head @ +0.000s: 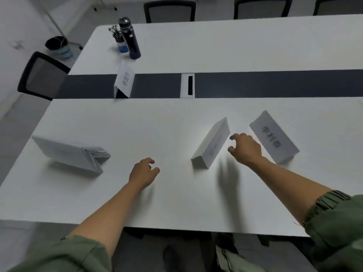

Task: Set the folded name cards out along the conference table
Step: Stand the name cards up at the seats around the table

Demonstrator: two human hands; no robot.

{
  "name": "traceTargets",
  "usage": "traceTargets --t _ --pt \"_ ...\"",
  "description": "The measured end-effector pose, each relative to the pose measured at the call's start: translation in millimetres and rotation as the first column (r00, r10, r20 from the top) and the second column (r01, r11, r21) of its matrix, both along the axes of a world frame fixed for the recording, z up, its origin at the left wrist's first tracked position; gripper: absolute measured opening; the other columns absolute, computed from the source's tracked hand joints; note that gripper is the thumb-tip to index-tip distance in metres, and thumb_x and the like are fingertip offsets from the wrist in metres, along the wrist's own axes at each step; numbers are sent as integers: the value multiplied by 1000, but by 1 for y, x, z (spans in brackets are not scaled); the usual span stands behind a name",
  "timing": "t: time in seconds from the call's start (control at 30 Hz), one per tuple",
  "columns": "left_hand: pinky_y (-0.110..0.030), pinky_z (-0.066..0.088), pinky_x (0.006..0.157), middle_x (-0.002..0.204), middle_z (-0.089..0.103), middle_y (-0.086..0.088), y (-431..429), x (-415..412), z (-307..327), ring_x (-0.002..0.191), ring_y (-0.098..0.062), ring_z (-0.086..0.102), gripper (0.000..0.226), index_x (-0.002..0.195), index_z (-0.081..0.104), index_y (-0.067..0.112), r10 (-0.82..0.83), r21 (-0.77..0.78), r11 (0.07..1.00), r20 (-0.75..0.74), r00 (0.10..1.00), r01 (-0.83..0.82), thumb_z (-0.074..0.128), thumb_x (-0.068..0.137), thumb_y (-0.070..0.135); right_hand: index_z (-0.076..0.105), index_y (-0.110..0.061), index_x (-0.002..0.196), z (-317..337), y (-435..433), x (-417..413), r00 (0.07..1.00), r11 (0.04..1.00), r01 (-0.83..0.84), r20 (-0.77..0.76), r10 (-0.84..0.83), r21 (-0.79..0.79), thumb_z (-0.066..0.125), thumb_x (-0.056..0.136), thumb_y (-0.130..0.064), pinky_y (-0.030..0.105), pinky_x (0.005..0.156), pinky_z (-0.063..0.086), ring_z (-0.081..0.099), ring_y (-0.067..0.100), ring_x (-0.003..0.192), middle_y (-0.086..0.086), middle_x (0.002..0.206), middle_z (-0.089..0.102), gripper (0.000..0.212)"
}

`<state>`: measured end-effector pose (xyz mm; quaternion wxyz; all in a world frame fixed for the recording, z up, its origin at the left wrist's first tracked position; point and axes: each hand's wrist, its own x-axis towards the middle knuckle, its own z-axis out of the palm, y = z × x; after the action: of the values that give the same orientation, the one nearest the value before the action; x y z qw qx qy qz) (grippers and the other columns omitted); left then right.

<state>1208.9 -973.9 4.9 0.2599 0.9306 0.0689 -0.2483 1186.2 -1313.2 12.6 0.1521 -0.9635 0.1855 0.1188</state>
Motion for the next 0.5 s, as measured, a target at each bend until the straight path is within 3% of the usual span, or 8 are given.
traceTargets --t 0.13,0.33,0.43,0.5 --pt "-33 44 92 128 57 -7 60 -10 -7 115 -23 54 44 131 53 15 -63 68 996 9 998 62 58 89 28 50 -23 139 -4 45 -17 999 999 -12 -37 10 -36 55 92 -25 37 84 44 52 28 117 8 129 55 47" --pt "-39 45 95 141 41 -10 103 -1 -35 121 -28 49 51 138 44 13 -166 174 969 -82 983 178 54 90 28 31 -24 149 -10 73 -16 996 996 -45 -83 39 -72 51 91 -14 38 78 44 48 30 119 11 135 49 62" --pt "-42 44 97 142 36 -11 106 3 -50 125 -30 42 53 140 38 13 -213 211 951 -85 973 227 52 91 28 26 -25 152 -9 75 -1 994 986 -98 -66 90 -138 55 90 -11 45 90 47 37 34 132 13 152 33 70" --pt "-43 39 103 149 27 -13 107 5 -64 134 -31 31 59 145 30 13 -237 247 936 -86 968 251 50 92 30 28 -24 151 -15 76 15 985 963 -163 -94 146 -215 57 90 -11 49 101 42 22 36 143 14 160 18 69"
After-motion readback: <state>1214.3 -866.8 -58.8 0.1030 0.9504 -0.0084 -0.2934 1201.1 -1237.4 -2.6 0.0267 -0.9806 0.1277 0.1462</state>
